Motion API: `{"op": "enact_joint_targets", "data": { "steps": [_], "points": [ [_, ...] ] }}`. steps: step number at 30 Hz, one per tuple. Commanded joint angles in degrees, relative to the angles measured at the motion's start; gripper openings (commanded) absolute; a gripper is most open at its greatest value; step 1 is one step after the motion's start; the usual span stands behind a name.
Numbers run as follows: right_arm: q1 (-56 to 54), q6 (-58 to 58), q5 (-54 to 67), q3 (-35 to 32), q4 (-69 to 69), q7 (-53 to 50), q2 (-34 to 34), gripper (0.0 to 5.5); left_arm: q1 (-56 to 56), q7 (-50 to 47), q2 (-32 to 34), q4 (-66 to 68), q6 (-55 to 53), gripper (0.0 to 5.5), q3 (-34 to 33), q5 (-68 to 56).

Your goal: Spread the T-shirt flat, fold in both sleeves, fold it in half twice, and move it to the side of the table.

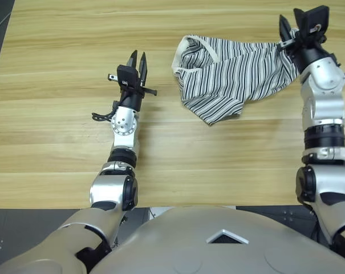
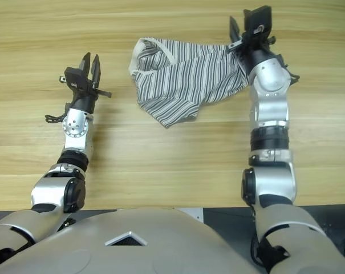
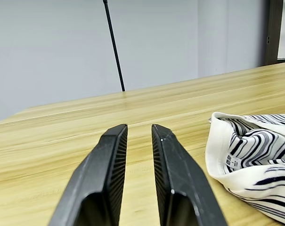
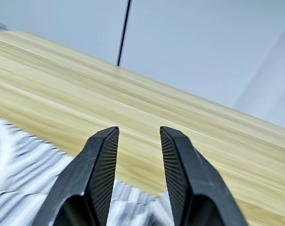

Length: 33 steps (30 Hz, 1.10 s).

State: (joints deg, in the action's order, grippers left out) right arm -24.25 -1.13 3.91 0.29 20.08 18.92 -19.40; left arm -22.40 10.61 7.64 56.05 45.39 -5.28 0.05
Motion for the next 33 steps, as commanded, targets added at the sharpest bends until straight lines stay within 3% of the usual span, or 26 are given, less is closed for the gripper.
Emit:
{"op": "enact_joint_targets", "data": {
  "steps": [1,4,8,15,33],
  "points": [
    [15.5,7.5,5.5,11.6,-22.1,6.0,6.2,1.61,-1.5,-1.4,0.0,1.5,-0.8,0.97,-1.0,-0.8],
    [20.1,9.1,5.3,17.6,-26.8,8.8,7.6,1.9,-2.4,-2.1,0.4,2.7,-1.0,0.97,-1.8,-1.0],
    [21.0,9.3,2.5,22.1,-22.8,9.6,9.3,2.68,-4.0,-2.2,0.5,4.8,-1.3,0.97,-2.2,-1.2],
    [19.7,7.6,-2.0,25.0,-15.5,8.7,11.1,2.68,-5.5,-2.2,0.3,6.9,-1.2,0.97,-2.0,-1.0],
    [14.7,6.1,-6.5,22.4,-3.8,5.1,13.6,2.68,-5.4,-2.3,-0.1,6.5,-0.8,0.97,-1.4,-0.6]
  ]
}}
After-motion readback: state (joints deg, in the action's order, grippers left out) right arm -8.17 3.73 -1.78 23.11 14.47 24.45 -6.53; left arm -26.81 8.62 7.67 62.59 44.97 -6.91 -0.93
